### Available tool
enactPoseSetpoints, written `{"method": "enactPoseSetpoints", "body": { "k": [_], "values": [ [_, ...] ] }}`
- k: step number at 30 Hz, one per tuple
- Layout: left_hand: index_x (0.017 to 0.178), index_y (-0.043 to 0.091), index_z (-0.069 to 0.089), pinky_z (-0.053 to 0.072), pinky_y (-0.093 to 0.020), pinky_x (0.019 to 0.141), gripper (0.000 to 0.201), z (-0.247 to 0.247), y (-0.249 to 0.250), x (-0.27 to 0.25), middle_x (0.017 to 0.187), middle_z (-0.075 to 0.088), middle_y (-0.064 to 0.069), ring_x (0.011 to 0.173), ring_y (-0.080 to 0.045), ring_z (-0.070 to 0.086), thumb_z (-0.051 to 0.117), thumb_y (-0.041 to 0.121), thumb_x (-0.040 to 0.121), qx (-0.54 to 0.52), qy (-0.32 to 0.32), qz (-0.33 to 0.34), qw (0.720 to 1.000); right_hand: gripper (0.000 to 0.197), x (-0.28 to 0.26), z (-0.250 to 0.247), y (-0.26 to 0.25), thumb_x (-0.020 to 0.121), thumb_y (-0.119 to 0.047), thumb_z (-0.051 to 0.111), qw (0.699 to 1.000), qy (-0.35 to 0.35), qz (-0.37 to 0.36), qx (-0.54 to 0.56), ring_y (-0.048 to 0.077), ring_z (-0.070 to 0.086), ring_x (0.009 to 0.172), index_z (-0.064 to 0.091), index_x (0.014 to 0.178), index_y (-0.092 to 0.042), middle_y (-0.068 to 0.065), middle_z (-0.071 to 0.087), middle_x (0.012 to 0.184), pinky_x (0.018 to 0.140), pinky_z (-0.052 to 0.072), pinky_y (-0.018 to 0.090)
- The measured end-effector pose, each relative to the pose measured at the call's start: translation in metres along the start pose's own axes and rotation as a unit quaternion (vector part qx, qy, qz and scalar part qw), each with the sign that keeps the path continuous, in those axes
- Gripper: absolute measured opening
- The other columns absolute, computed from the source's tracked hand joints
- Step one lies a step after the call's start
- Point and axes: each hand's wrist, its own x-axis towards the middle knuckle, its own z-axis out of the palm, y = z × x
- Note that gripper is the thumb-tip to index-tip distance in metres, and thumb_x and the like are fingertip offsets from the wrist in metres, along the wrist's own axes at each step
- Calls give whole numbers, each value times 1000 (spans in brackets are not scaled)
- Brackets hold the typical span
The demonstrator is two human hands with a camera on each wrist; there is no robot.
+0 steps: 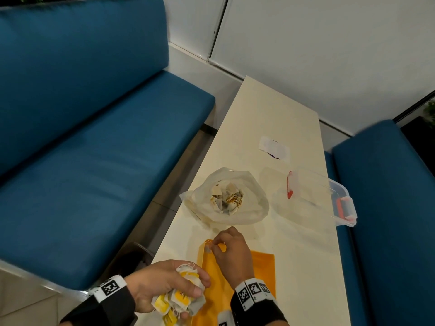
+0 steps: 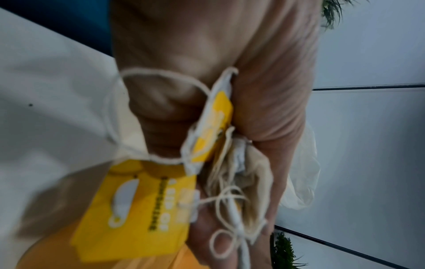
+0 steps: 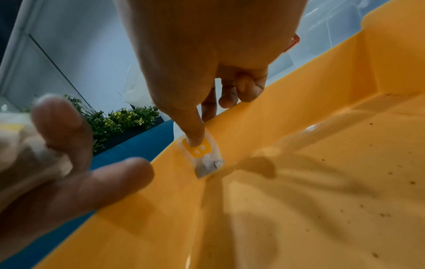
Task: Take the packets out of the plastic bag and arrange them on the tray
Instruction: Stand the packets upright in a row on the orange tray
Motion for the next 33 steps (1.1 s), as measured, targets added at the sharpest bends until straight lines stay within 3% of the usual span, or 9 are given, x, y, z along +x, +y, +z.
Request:
{"method": "enactPoseSetpoints", "body": {
  "k": [4,10,12,16,22,24,27,29,33],
  "values": [
    [126,-8,64,59,-40,62,56,-1,-3,2,131,60,-22,85,-35,67,85,-8,74,0,9,11,1000,17,1,2,-4,88,-38,65,999,16,-2,-35,13,50,89,53,82,-27,-11,53,91,71,48,31],
    [127,-6,65,61,-42,71,57,-5,-5,2,135,63,-25,102,-37,67,86,-6,74,-8,25,18,999,20,3,0,-7,88,-39,66,999,6,11,-50,14,52,91,50,82,-29,-10,51,94,71,48,29],
    [122,-3,68,61,-43,69,53,-5,-5,2,134,62,-29,106,-39,66,88,-5,72,-27,37,23,999,18,3,-2,-8,87,-39,68,999,3,12,-32,13,55,91,54,84,-29,-10,51,100,72,47,26],
    [125,-2,64,60,-44,61,54,-4,-3,3,128,63,-34,93,-41,68,86,-2,76,-77,65,58,993,12,-4,-15,-8,90,-36,68,1000,2,13,-5,9,57,89,59,93,-28,-11,50,109,74,46,21],
    [132,-2,61,62,-42,62,48,3,8,11,119,64,-29,91,-35,68,74,18,91,-130,74,94,984,6,-25,-43,-20,91,-23,68,997,32,-39,50,10,57,77,64,89,-27,-12,56,93,70,48,22],
    [127,-1,61,61,-41,63,45,7,11,14,118,61,-29,88,-35,67,73,25,92,-145,73,95,982,6,-33,-55,-31,92,-23,68,994,28,-69,84,11,58,79,65,90,-28,-13,58,92,67,44,14],
    [114,3,64,58,-38,61,36,15,18,18,102,62,-26,77,-32,65,70,33,94,-154,73,93,981,1,-41,-68,-49,92,-28,68,989,-7,-101,110,11,58,83,68,92,-28,-13,59,91,66,43,13],
    [107,3,66,57,-38,60,34,21,23,20,91,64,-22,72,-31,65,67,35,95,-155,79,97,980,8,-43,-71,-56,90,-34,70,990,-36,-84,112,10,58,83,69,96,-29,-13,60,91,67,46,16],
    [108,6,66,57,-38,60,32,28,29,27,89,65,-20,70,-31,66,63,36,97,-149,124,127,973,25,-43,-74,-61,80,-52,73,989,-56,53,124,3,58,70,67,89,-30,-6,64,80,59,44,17]
  ]
}}
